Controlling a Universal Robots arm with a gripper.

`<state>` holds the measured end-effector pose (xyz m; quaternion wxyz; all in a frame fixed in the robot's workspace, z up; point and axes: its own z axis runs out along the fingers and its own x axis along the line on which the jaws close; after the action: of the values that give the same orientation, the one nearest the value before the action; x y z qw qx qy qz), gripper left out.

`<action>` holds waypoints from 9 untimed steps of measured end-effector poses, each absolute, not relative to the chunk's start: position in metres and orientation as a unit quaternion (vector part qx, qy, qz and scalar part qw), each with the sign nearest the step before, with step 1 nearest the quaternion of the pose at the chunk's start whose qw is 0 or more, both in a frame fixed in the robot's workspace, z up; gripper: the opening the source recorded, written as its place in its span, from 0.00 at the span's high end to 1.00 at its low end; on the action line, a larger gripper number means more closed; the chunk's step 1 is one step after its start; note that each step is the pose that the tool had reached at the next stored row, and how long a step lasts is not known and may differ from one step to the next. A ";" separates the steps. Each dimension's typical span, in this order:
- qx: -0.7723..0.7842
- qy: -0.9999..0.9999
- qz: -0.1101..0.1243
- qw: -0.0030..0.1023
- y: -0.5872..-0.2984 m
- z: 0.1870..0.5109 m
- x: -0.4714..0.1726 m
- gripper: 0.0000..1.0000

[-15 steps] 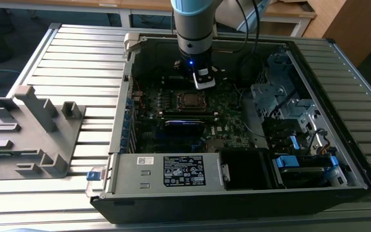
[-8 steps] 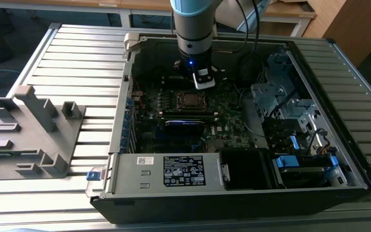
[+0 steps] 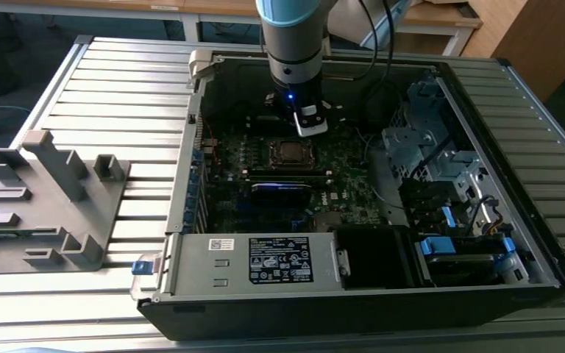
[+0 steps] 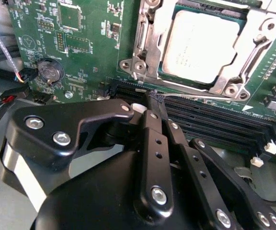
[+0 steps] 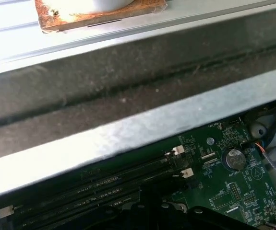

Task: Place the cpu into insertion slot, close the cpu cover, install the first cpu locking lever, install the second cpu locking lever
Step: 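Install the first cpu locking lever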

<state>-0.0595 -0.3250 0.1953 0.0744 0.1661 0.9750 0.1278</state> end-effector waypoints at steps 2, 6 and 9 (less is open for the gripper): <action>0.165 0.975 0.128 0.078 -0.325 0.195 -0.062 0.90; 0.164 0.974 0.129 0.084 -0.325 0.194 -0.067 0.90; 0.163 0.974 0.130 0.086 -0.325 0.194 -0.067 0.90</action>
<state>-0.0672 -0.3249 0.1938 0.0857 0.1632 0.9742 0.1299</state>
